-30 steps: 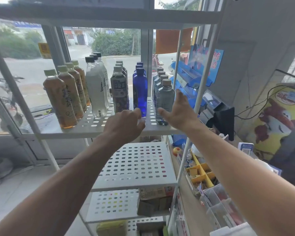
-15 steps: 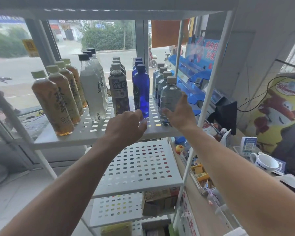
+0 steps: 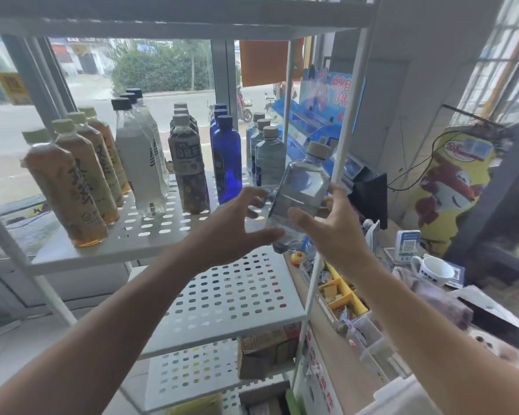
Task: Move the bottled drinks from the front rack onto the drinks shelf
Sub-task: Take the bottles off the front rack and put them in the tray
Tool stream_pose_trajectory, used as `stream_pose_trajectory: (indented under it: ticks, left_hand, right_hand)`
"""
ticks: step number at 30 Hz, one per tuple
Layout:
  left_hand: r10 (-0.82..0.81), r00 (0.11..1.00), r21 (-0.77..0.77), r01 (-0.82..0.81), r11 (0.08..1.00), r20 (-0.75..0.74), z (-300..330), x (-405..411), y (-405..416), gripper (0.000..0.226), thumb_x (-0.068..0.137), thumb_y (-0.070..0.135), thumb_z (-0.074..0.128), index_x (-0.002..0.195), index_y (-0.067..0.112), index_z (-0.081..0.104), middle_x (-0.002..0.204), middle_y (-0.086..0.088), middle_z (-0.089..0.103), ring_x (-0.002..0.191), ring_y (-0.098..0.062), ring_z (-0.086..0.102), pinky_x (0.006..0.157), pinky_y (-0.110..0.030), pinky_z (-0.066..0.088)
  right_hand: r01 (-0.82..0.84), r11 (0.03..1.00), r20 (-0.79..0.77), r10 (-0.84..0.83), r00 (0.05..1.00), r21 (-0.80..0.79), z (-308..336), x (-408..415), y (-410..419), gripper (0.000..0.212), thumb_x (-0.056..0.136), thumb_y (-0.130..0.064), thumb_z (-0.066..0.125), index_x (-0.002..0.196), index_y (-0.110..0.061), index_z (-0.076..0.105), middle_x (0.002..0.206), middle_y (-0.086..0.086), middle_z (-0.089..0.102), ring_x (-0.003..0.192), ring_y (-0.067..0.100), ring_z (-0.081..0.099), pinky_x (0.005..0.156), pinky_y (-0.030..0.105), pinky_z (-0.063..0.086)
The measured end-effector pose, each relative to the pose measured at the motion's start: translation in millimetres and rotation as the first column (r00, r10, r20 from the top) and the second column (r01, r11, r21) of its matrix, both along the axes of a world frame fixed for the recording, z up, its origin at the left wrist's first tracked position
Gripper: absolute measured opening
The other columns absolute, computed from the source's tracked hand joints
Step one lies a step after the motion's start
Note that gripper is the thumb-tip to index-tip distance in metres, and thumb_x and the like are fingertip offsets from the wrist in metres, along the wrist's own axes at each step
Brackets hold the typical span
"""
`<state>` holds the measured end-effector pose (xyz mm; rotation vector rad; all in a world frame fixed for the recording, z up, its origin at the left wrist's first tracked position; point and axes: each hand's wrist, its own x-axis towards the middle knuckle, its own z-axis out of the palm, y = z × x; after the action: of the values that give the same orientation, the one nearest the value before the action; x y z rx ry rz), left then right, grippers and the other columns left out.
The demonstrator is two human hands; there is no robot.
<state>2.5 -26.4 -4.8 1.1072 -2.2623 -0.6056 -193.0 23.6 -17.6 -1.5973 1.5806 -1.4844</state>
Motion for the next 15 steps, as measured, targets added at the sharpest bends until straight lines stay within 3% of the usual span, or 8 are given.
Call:
stream_pose_trajectory:
  ticks: [3, 6, 10, 13, 15]
  left_hand:
    - [-0.124, 0.977, 0.17, 0.153, 0.973, -0.171, -6.2, -18.2, 13.7, 0.081, 0.065, 0.063, 0.079, 0.133, 0.039, 0.041, 0.122, 0.013, 0.061, 0.105, -0.004, 0.064, 0.088, -0.038, 0.057]
    - [-0.214, 0.92, 0.296, 0.315, 0.902, -0.328, -13.2, -40.6, 25.0, 0.076, 0.063, 0.041, 0.089, 0.125, 0.036, 0.044, 0.108, 0.001, 0.071, 0.091, -0.018, 0.071, 0.071, -0.038, 0.059]
    - [-0.238, 0.907, 0.245, 0.333, 0.911, -0.348, -26.2, -68.4, 45.5, 0.086, 0.061, 0.035, 0.091, 0.131, 0.043, 0.042, 0.106, 0.01, 0.068, 0.081, -0.002, 0.067, 0.062, -0.027, 0.056]
    - [-0.269, 0.892, 0.178, 0.35, 0.92, -0.362, -43.9, -92.2, 65.9, 0.084, 0.063, 0.03, 0.091, 0.126, 0.052, 0.04, 0.104, 0.019, 0.06, 0.091, 0.012, 0.06, 0.067, -0.01, 0.05]
    - [-0.306, 0.884, 0.17, 0.382, 0.908, -0.353, -57.9, -106.3, 76.4, 0.086, 0.064, 0.032, 0.09, 0.133, 0.045, 0.04, 0.111, 0.016, 0.061, 0.099, 0.007, 0.06, 0.074, -0.007, 0.048]
  right_hand:
    - [-0.074, 0.997, 0.125, 0.071, 0.99, 0.016, 1.5, -8.4, 30.2, 0.076, 0.067, -0.054, 0.075, 0.131, -0.025, 0.046, 0.109, -0.006, 0.069, 0.095, 0.004, 0.069, 0.076, 0.023, 0.056]
    - [-0.106, 0.993, 0.269, 0.089, 0.959, 0.048, -6.1, -19.5, 52.4, 0.071, 0.068, -0.045, 0.073, 0.129, -0.025, 0.044, 0.11, -0.001, 0.072, 0.101, 0.015, 0.07, 0.086, 0.037, 0.057]
    - [-0.078, 0.992, 0.412, 0.03, 0.911, 0.1, -25.0, -32.7, 72.3, 0.057, 0.072, -0.039, 0.067, 0.125, -0.031, 0.046, 0.115, -0.005, 0.069, 0.11, 0.018, 0.066, 0.102, 0.049, 0.047]
    - [0.005, 0.982, 0.472, -0.095, 0.877, 0.189, -41.9, -38.1, 91.6, 0.079, 0.069, -0.054, 0.077, 0.135, -0.032, 0.04, 0.128, -0.001, 0.063, 0.117, 0.014, 0.062, 0.105, 0.051, 0.044]
    - [0.112, 0.962, 0.492, -0.225, 0.841, 0.248, -52.0, -38.4, 103.2, 0.092, 0.066, -0.053, 0.083, 0.14, -0.029, 0.035, 0.123, 0.002, 0.066, 0.113, 0.017, 0.065, 0.098, 0.047, 0.05]
